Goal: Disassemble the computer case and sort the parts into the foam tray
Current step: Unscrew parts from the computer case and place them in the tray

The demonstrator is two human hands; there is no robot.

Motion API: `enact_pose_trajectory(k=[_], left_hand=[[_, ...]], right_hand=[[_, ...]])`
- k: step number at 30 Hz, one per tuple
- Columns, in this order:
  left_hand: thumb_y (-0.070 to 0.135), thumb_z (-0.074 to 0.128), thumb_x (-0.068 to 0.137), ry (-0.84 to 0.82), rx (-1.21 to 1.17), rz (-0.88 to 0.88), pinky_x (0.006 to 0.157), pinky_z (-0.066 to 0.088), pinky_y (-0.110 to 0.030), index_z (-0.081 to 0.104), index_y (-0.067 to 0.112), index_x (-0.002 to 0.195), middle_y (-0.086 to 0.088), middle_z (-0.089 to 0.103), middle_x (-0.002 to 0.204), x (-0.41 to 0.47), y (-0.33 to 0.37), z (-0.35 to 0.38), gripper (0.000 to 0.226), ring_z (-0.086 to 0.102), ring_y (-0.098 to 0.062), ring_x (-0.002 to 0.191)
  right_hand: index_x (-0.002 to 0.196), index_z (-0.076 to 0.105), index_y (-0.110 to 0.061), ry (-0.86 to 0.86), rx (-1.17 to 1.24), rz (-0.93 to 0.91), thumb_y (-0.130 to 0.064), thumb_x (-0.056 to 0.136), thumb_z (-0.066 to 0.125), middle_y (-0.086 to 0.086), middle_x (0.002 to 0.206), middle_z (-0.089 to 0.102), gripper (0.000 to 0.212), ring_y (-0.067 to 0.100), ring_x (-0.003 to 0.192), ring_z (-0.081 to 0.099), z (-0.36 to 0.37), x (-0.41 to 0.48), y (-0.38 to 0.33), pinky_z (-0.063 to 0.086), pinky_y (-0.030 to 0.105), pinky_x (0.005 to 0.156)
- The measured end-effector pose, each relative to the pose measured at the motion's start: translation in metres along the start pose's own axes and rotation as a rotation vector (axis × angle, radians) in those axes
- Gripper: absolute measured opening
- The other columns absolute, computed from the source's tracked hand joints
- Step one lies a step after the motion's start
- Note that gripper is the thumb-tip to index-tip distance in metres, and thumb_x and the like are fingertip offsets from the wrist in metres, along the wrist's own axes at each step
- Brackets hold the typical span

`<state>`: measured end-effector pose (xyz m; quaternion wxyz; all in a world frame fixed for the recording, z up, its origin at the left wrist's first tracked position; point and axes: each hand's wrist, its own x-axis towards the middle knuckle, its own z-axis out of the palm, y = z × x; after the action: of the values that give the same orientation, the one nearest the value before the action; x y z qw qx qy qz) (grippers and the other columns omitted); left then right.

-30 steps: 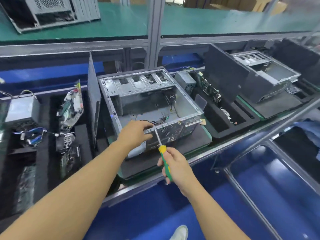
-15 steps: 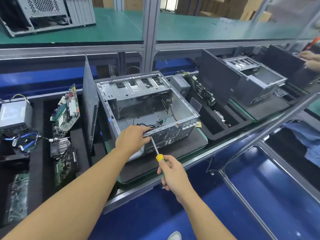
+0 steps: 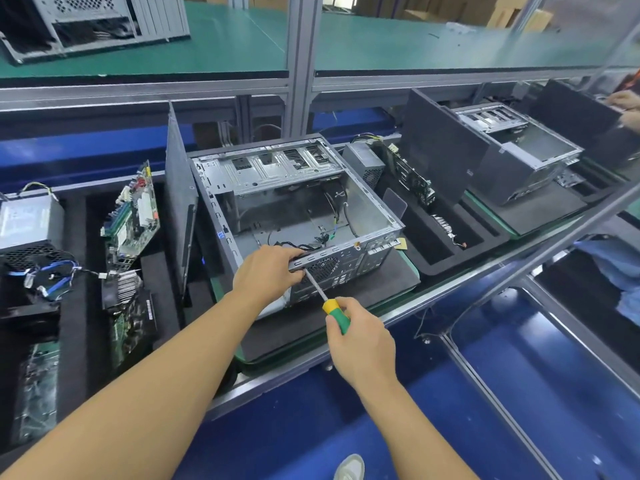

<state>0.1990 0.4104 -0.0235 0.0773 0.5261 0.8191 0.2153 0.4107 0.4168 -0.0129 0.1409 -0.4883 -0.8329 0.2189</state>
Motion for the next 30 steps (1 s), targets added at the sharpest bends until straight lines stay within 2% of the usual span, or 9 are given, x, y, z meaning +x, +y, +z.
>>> enact_pose_trajectory(k=[4,7,9,13,18,22,25,28,30], left_hand=[[0.034,0.065,0.087,-0.007,-0.011,-0.019,0.062,0.044,-0.029,0.065,0.035,0.126,0.007,0.071,0.090,0.001,-0.001,0.000,0.039,0.063,-0.022,0.089],[0.034,0.064,0.087,-0.011,-0.009,-0.036,0.059,0.041,-0.029,0.065,0.037,0.126,0.007,0.069,0.084,0.000,0.000,0.001,0.038,0.060,-0.020,0.082],[0.034,0.063,0.087,-0.012,-0.007,-0.040,0.058,0.039,-0.028,0.066,0.037,0.125,0.008,0.068,0.082,0.000,0.000,0.000,0.037,0.056,-0.018,0.078],[0.034,0.064,0.087,-0.020,-0.010,-0.066,0.058,0.038,-0.027,0.066,0.037,0.124,0.011,0.065,0.081,0.000,0.002,-0.002,0.037,0.057,-0.018,0.079],[0.035,0.065,0.087,-0.038,-0.011,-0.096,0.060,0.041,-0.028,0.065,0.038,0.127,0.007,0.069,0.087,0.000,0.003,-0.002,0.041,0.054,-0.019,0.077],[0.037,0.068,0.086,-0.044,-0.030,-0.106,0.062,0.047,-0.028,0.065,0.037,0.128,0.006,0.074,0.097,0.002,0.002,-0.003,0.042,0.064,-0.021,0.083],[0.038,0.068,0.087,-0.056,-0.034,-0.103,0.063,0.046,-0.027,0.064,0.035,0.130,0.006,0.075,0.104,0.002,0.002,-0.004,0.043,0.066,-0.021,0.087],[0.036,0.068,0.088,-0.062,-0.044,-0.085,0.060,0.041,-0.027,0.065,0.035,0.128,0.006,0.075,0.099,0.003,0.001,-0.004,0.041,0.061,-0.019,0.077],[0.037,0.067,0.089,-0.072,-0.041,-0.069,0.062,0.042,-0.028,0.065,0.034,0.128,0.006,0.074,0.102,0.002,0.000,-0.003,0.038,0.060,-0.019,0.079]], right_hand=[[0.111,0.065,-0.029,-0.158,0.279,0.056,-0.035,0.095,0.058,-0.011,0.084,0.066,0.018,0.006,0.072,0.061,-0.007,0.012,0.005,0.044,0.025,0.059],[0.103,0.070,-0.016,-0.327,0.782,0.311,-0.028,0.095,0.062,-0.003,0.076,0.070,0.016,0.012,0.048,0.048,-0.006,0.019,0.008,0.030,0.025,0.045],[0.100,0.070,-0.013,-0.384,0.903,0.379,-0.024,0.096,0.063,0.002,0.076,0.069,0.014,0.016,0.045,0.042,-0.007,0.022,0.012,0.024,0.024,0.041],[0.093,0.069,-0.023,-0.313,0.513,0.196,-0.029,0.096,0.059,-0.002,0.076,0.072,0.012,0.014,0.048,0.048,-0.008,0.022,0.014,0.038,0.025,0.041],[0.111,0.060,-0.029,0.017,-0.310,-0.061,-0.041,0.097,0.056,-0.008,0.096,0.064,0.019,0.019,0.088,0.063,-0.003,0.012,0.000,0.033,0.029,0.057],[0.123,0.049,-0.029,0.070,-0.458,-0.090,-0.042,0.101,0.052,-0.009,0.104,0.057,0.026,0.018,0.092,0.062,0.005,0.002,-0.010,0.033,0.030,0.057],[0.119,0.042,-0.024,-0.163,-0.221,-0.050,-0.041,0.100,0.053,-0.003,0.105,0.059,0.027,0.025,0.087,0.063,-0.001,0.013,-0.002,0.039,0.033,0.062],[0.111,0.052,-0.014,-0.534,0.386,0.317,-0.044,0.099,0.052,0.006,0.090,0.062,0.032,0.017,0.063,0.060,-0.016,0.031,0.001,0.047,0.028,0.056],[0.102,0.061,-0.006,-0.709,0.627,0.483,-0.035,0.104,0.046,0.010,0.086,0.063,0.033,0.016,0.057,0.058,-0.027,0.038,0.005,0.047,0.028,0.053]])
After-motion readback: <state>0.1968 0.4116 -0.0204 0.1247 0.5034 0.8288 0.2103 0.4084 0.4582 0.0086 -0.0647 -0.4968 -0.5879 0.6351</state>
